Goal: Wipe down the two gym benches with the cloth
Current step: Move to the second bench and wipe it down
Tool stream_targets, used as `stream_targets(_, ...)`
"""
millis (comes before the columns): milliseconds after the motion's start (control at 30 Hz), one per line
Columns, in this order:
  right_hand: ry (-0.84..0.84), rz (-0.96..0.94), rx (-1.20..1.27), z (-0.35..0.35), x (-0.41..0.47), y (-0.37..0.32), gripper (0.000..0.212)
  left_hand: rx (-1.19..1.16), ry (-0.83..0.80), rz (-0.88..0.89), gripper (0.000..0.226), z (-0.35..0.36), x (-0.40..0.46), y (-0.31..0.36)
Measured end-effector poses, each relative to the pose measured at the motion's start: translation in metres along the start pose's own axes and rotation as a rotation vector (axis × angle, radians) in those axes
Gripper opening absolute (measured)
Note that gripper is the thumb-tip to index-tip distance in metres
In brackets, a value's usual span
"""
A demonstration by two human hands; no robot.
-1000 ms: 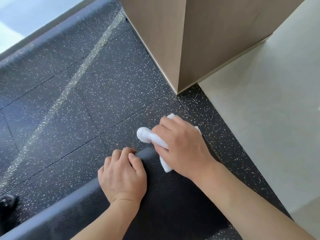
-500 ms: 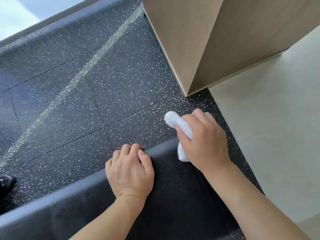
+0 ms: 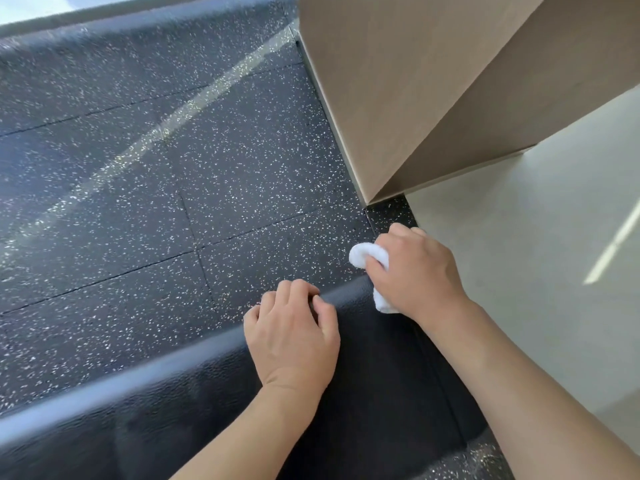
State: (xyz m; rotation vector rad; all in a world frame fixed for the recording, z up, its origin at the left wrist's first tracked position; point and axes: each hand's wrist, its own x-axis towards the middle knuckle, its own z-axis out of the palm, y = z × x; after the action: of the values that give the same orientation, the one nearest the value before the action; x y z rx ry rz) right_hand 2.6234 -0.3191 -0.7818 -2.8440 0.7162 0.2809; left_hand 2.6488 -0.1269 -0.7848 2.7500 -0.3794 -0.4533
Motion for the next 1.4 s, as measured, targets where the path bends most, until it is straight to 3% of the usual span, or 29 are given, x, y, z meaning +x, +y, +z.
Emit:
stream_targets(167, -0.112, -0.009, -0.11, 0.001, 0.0, -0.047, 0.021, -0.028, -0.176, 0.372, 0.051, -0.024, -0.012, -0.051)
stream_targets(367, -0.267, -0.142, 0.023, 0.021, -0.02, -0.178, 0.025, 0.023, -0.176, 0.343, 0.058, -0.066, -0.026, -0.168)
stream_targets(533, -0.257, -0.224, 0.145, 0.048, -0.045, -0.284, 0.028, 0.034, -0.103, 0.296, 0.056, -0.082, -0.028, -0.236)
stream_targets(600, -0.181, -0.26, 0.158, 0.049, -0.049, -0.278, 0.032, 0.031, -0.093, 0.302, 0.058, -0.083, -0.03, -0.245)
stream_targets(700, -0.224, -0.278, 0.002, 0.038, -0.036, -0.218, 0.043, 0.026, -0.098, 0.268, 0.057, -0.082, -0.03, -0.242)
stream_targets(833, -0.235, 0.064, -0.155, 0.011, -0.001, -0.106, 0.035, 0.01, -0.121, 0.254, 0.056, -0.083, -0.029, -0.238)
stream_targets(900, -0.233, 0.097, -0.21, 0.009, 0.006, -0.089, 0.031, 0.012, -0.123, 0.258, 0.055, -0.085, -0.029, -0.238)
stream_targets(1033, -0.237, 0.045, -0.218, 0.015, -0.004, -0.129, 0.032, 0.025, -0.143, 0.267, 0.056, -0.091, -0.029, -0.235)
stream_targets(1267, -0.214, -0.237, 0.087, 0.049, -0.048, -0.285, 0.036, 0.111, -0.138, 0.187, 0.063, -0.106, -0.04, -0.256)
stream_targets(1400, -0.197, -0.301, 0.13, 0.047, -0.049, -0.268, 0.036, 0.151, -0.071, 0.163, 0.062, -0.113, -0.053, -0.286)
